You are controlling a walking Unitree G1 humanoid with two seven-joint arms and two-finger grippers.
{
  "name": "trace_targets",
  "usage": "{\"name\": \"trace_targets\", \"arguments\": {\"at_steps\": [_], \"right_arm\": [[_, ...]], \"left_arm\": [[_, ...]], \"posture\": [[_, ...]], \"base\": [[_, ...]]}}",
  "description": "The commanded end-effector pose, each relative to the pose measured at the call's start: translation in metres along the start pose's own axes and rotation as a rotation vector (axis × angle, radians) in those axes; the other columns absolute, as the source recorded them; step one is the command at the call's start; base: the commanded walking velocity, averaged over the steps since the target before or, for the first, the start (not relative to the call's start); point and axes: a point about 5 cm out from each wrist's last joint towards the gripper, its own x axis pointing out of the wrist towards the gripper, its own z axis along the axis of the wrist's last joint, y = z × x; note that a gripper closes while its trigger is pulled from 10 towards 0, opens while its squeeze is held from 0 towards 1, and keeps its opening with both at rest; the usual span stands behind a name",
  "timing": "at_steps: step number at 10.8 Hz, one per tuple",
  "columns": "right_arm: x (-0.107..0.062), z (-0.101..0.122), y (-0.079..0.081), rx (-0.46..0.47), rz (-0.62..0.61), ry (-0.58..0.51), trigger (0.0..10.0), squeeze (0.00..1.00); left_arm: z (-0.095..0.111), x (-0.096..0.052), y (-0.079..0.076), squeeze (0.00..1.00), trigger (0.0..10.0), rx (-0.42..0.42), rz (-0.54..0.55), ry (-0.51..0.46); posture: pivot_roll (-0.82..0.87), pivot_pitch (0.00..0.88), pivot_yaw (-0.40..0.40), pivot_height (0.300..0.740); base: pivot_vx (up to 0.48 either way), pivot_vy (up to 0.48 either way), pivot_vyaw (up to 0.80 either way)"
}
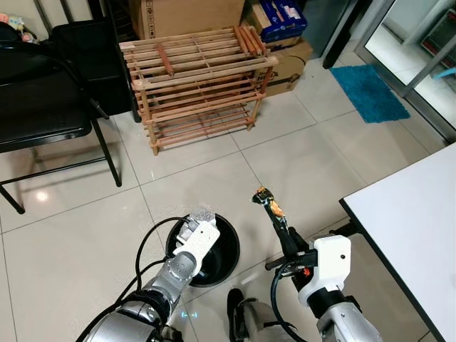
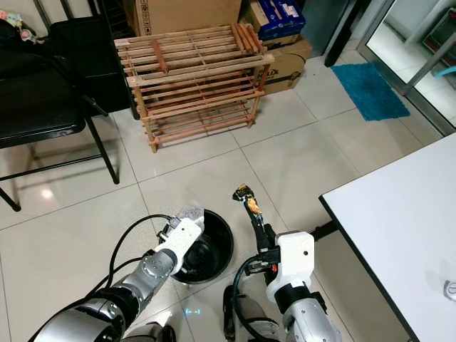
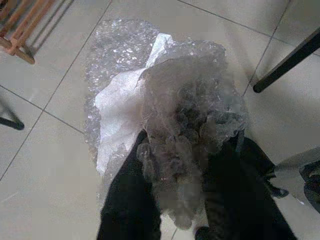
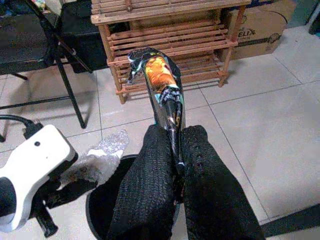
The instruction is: Picking trash to rubbish bin
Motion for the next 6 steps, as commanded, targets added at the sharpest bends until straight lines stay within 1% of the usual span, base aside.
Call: {"name": "trace_targets", "arguments": {"at_steps": [1, 4, 6], "right_arm": [[-0.0038, 0.0008, -0.0026, -0.013, -0.014, 0.009, 10.0, 0.00], [-0.0039, 0.0004, -0.0023, -0.014, -0.014, 0.010, 10.0, 0.00], [-0.0035, 0.0003, -0.0027, -0.014, -0.015, 0.009, 10.0, 0.00]], "left_arm": [[-0.0028, -0.0005, -0.0055, 1.00, 10.0, -0.007, -0.005, 0.009], [-0.0016, -0.0003, 0.0006, 1.00, 10.0, 0.002, 0.018, 0.002], [-0.0013, -0.0003, 0.0010, 1.00, 10.0, 0.007, 0.021, 0.000]], "posture": [[-0.13, 0.268, -0.109, 0.740], [-0.13, 0.268, -0.105, 0.740], [-0.13, 0.266, -0.104, 0.740]], "base": [[0.000, 0.000, 0.00], [0.000, 0.000, 0.00], [0.000, 0.000, 0.00]]}}
